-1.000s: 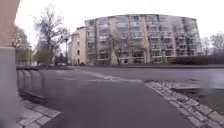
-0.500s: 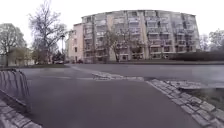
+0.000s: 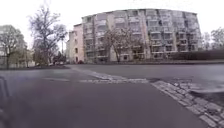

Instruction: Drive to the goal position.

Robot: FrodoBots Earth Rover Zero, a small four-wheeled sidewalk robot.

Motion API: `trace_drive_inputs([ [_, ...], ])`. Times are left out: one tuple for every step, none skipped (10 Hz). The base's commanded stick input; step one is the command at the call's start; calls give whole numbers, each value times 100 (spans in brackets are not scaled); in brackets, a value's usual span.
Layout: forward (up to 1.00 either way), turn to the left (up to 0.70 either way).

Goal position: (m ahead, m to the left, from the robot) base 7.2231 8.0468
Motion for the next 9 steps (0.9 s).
trace_drive_inputs([
  [85,0],
  [85,0],
  [85,0],
  [85,0],
  [85,0],
  [85,0],
  [85,0],
  [85,0],
  [85,0],
])
